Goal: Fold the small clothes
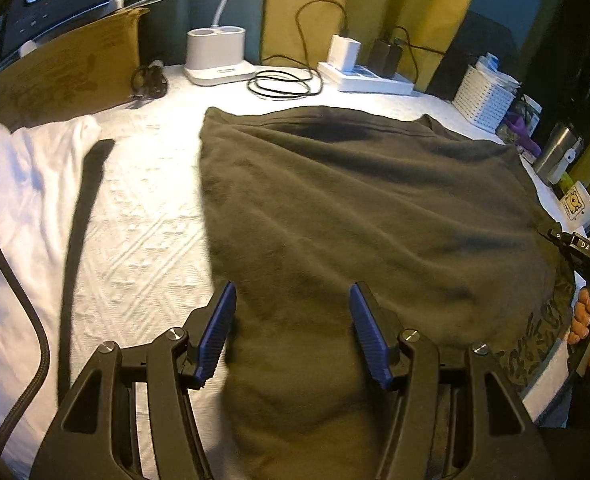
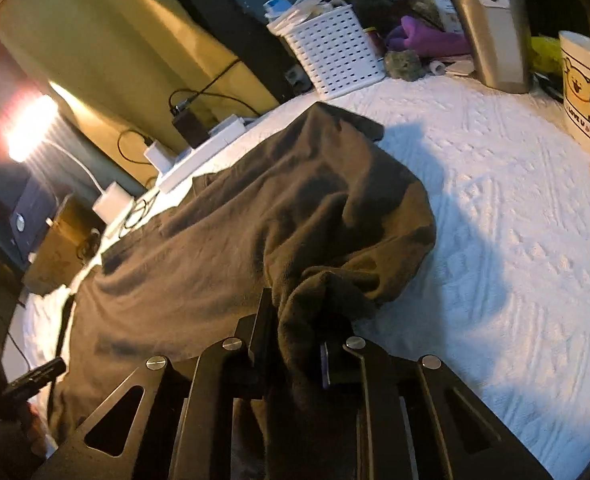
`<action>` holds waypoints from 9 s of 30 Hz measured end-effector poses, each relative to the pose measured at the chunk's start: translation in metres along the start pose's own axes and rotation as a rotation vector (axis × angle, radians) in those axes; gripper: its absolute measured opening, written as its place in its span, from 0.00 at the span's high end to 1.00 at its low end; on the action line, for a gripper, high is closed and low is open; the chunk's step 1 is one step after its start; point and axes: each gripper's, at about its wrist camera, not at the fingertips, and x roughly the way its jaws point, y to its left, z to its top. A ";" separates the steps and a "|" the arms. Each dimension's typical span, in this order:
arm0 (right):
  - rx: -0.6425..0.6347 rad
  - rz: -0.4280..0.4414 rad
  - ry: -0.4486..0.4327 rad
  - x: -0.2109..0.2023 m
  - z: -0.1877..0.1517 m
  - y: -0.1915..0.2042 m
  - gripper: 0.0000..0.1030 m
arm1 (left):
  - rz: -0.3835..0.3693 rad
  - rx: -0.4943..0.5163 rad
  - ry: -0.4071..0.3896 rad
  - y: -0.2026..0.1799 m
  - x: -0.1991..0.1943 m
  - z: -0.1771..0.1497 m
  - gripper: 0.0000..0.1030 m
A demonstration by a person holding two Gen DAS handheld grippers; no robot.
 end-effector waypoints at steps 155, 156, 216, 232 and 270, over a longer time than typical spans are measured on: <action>-0.440 -0.055 0.161 -0.005 -0.063 0.119 0.18 | -0.263 0.219 0.079 -0.076 -0.025 -0.045 0.86; -0.443 -0.056 0.163 -0.004 -0.066 0.119 0.18 | -0.250 0.219 0.067 -0.076 -0.033 -0.049 0.87; -0.586 -0.066 0.195 0.137 0.049 0.161 0.39 | -0.150 0.237 -0.095 -0.047 0.030 0.099 0.41; -0.504 -0.059 0.146 0.092 0.040 0.131 0.39 | -0.098 0.368 -0.041 -0.089 0.058 0.087 0.94; -0.576 0.036 0.251 0.194 0.065 0.193 0.70 | -0.053 -0.040 -0.018 0.036 0.053 0.075 0.92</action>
